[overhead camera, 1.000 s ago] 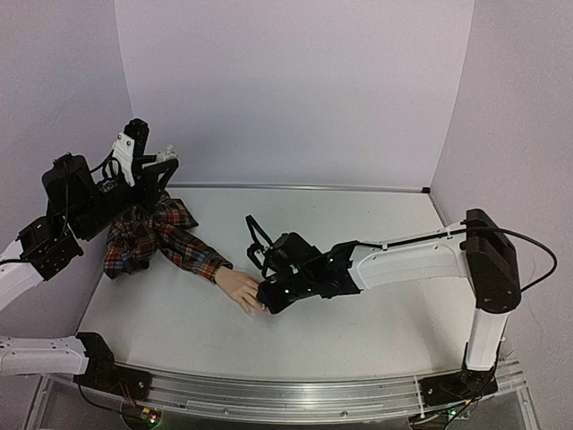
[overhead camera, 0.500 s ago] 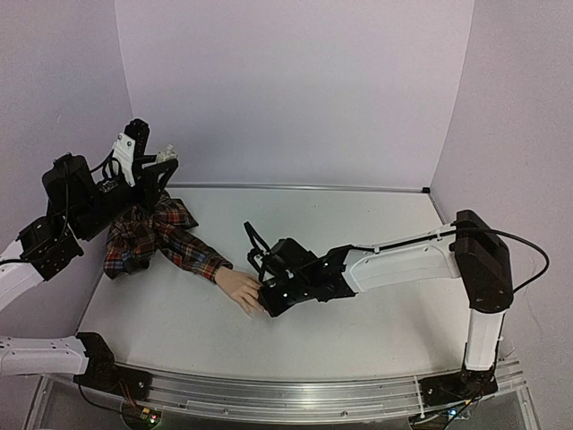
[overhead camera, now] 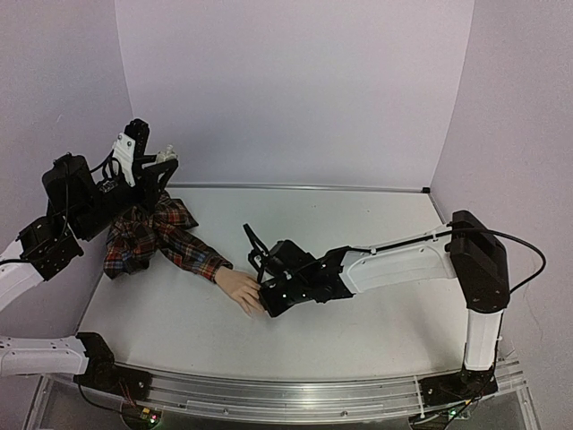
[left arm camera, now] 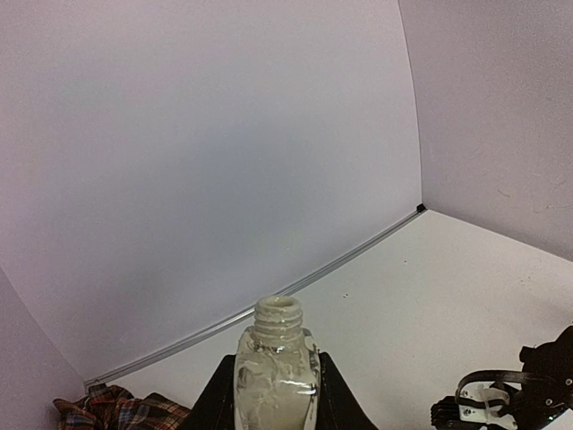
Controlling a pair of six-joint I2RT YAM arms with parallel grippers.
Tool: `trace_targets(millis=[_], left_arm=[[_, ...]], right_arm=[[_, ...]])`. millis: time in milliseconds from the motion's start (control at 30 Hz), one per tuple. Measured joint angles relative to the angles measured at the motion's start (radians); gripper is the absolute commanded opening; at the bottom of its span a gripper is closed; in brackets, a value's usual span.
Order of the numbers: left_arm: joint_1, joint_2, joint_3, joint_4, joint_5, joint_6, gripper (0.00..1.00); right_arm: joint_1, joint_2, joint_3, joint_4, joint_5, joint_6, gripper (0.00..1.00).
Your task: Paint the nails
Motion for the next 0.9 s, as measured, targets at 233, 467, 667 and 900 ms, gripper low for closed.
trace_targets(millis=[233, 467, 667, 900], left_arm=[[0.000, 0.000, 0.000, 0.000, 0.000, 0.000, 0.00], [0.000, 0.000, 0.000, -0.001, 0.000, 0.000, 0.00], [0.000, 0.000, 0.000, -0.001, 0.001, 0.000, 0.00], [0.000, 0.000, 0.000, -0.001, 0.001, 0.000, 0.00]], right_arm=[[0.000, 0.002, 0.008, 0.001, 0.002, 0.000, 0.00], [0.000, 0.011, 0.025, 0.008, 0.002, 0.000, 0.00], [0.000, 0.015, 0.025, 0.009, 0.002, 0.001, 0.00], [0.000, 0.015, 0.025, 0.010, 0.003, 0.004, 0.00]])
